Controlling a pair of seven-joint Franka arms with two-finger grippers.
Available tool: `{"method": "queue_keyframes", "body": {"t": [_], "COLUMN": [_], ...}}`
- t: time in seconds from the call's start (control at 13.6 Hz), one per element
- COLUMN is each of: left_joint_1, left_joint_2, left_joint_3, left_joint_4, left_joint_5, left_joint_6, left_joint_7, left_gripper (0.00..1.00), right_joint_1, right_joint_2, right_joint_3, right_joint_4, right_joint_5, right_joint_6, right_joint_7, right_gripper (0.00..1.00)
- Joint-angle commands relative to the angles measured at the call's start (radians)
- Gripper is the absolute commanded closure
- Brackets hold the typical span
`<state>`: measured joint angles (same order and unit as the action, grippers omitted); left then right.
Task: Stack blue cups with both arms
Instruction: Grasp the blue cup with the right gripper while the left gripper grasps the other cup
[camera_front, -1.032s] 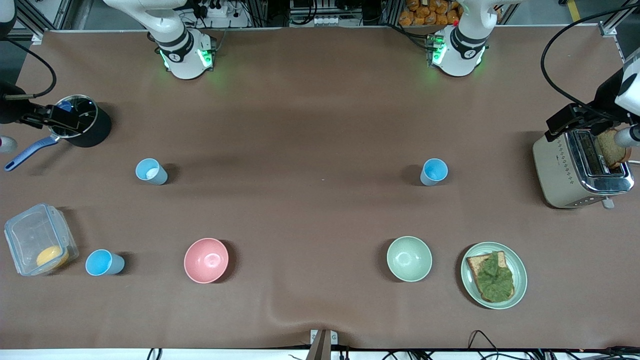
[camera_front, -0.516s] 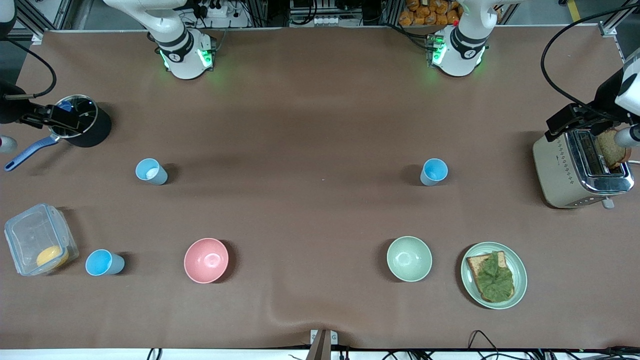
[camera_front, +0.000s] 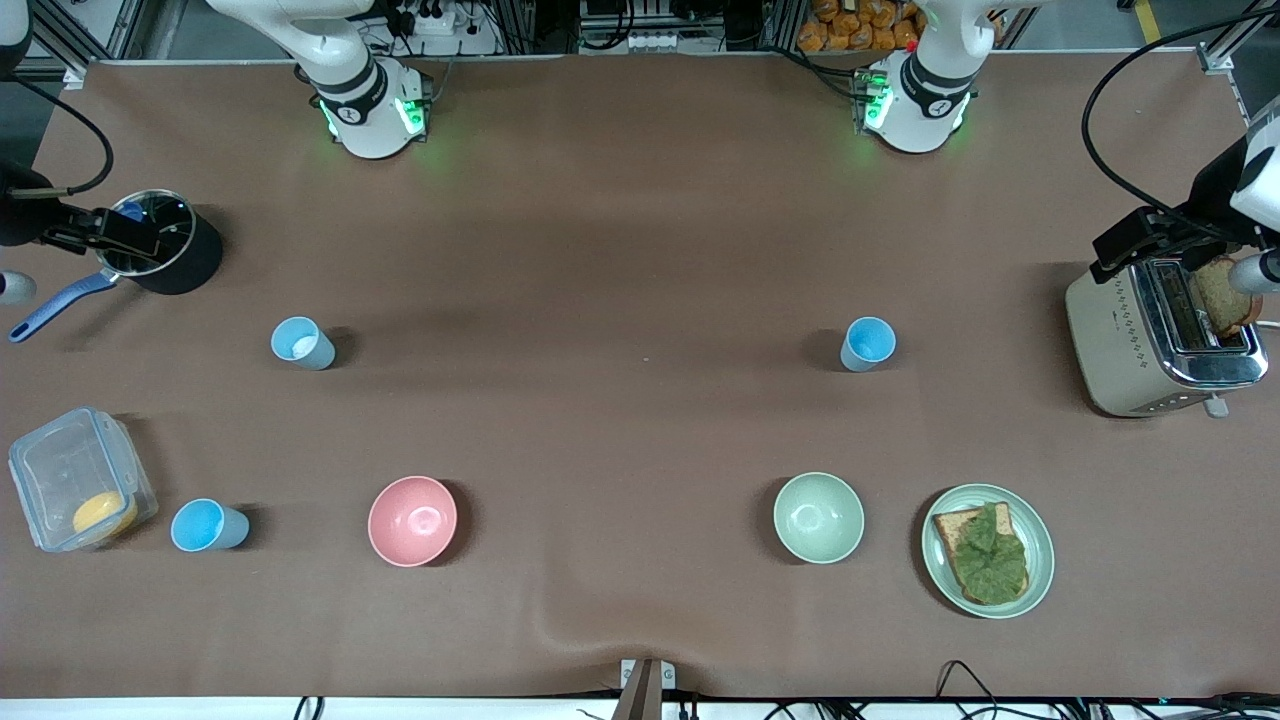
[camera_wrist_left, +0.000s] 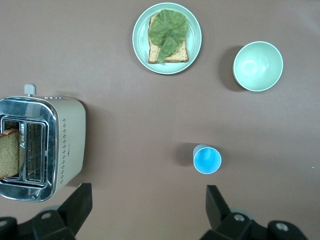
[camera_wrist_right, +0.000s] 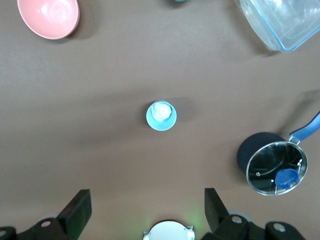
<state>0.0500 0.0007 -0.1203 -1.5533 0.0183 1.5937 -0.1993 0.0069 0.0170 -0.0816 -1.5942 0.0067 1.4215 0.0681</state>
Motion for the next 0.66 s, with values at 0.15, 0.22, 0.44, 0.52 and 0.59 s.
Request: {"method": "queue_keyframes", "body": {"t": [0.15,0.22,0.44,0.52,0.59], "left_joint_1": [0.002,0.002,0.002,0.001,-0.002], "left_joint_2": [0.002,0.004,0.004,0.004,0.005], "left_joint_3": [-0.005,-0.005,-0.005,-0.007,-0.007], "left_joint_4": [0.018,0.018,0.016,0.016,0.016], "left_joint_5": [-0.004,-0.004,-0.003,-0.003,-0.003], "left_joint_6": [-0.009,-0.008,-0.003,-0.003,0.002], "left_joint_7": [-0.009,-0.009,-0.012,-0.012,-0.012], "left_gripper": [0.0,0.0,0.0,0.0,0.0], "right_joint_1": [-0.031,-0.059,-0.113,-0.114,-0.113], "right_joint_2": [0.133,0.168,0.282,0.29,0.288], "right_joint_3": [0.01,0.008,0.01,0.011,0.011], "right_joint_4": [0.014,0.014,-0.019,-0.054,-0.109], "right_joint_5": [-0.054,-0.057,-0.056,-0.053,-0.051], "right_joint_6": [-0.007,-0.003,0.057,0.095,0.149], "right_joint_7": [-0.019,-0.019,-0.021,-0.021,-0.021], "right_gripper": [0.0,0.0,0.0,0.0,0.0]}}
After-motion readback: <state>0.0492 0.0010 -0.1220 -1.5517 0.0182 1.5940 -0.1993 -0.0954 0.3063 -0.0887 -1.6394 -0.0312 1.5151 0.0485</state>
